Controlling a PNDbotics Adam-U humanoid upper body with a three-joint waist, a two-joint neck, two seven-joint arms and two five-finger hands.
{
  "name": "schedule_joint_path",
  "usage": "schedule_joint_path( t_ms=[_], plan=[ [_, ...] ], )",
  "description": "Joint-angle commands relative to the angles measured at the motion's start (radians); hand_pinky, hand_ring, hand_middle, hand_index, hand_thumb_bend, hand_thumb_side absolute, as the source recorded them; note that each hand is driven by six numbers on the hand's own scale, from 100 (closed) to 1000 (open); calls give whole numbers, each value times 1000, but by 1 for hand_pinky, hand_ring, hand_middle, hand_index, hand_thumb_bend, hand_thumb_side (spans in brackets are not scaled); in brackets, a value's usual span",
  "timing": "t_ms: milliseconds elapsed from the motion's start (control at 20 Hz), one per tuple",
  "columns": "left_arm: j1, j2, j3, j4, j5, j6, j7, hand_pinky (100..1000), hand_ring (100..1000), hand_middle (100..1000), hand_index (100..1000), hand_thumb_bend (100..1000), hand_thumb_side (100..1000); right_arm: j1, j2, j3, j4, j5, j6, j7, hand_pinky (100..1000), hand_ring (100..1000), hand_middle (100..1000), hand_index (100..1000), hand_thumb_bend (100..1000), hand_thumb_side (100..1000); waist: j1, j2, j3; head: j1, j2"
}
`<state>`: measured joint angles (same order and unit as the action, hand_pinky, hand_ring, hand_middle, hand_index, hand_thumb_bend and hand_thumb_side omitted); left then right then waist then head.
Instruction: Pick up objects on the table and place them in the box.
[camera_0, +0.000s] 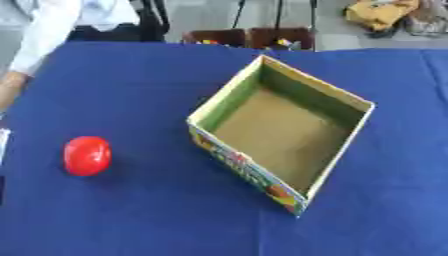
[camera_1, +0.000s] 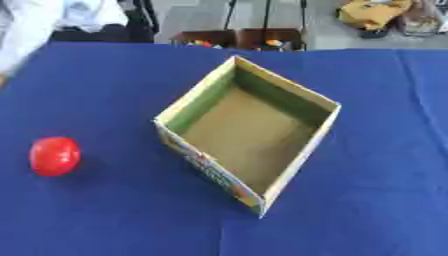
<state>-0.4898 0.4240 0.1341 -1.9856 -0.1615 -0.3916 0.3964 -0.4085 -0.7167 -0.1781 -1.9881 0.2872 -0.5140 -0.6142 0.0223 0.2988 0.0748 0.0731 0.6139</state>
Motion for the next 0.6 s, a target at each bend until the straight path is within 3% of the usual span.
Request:
schedule_joint_path(
  t_ms=[50, 350, 600],
  plan=[
    [-1, 41, 21, -14, -29, 18, -1, 699, 841, 787, 959, 250, 1000, -6, -35, -6, -12, 10, -1, -7, 739, 787, 770, 820, 100, 1000, 4, -4, 2, 0, -6],
    [21, 127, 45, -14, -243, 136, -24, 707, 850, 803, 966, 268, 1000, -1, -40, -5, -12, 13, 2, -8, 740, 785, 770, 820, 100, 1000, 9, -8, 7, -4, 0],
    [36, 236, 15, -14, -454, 273, -156, 704, 857, 838, 1000, 287, 1000, 1, -45, -3, -12, 13, 5, -6, 741, 784, 769, 820, 100, 1000, 14, -14, 9, -3, 5]
  ],
)
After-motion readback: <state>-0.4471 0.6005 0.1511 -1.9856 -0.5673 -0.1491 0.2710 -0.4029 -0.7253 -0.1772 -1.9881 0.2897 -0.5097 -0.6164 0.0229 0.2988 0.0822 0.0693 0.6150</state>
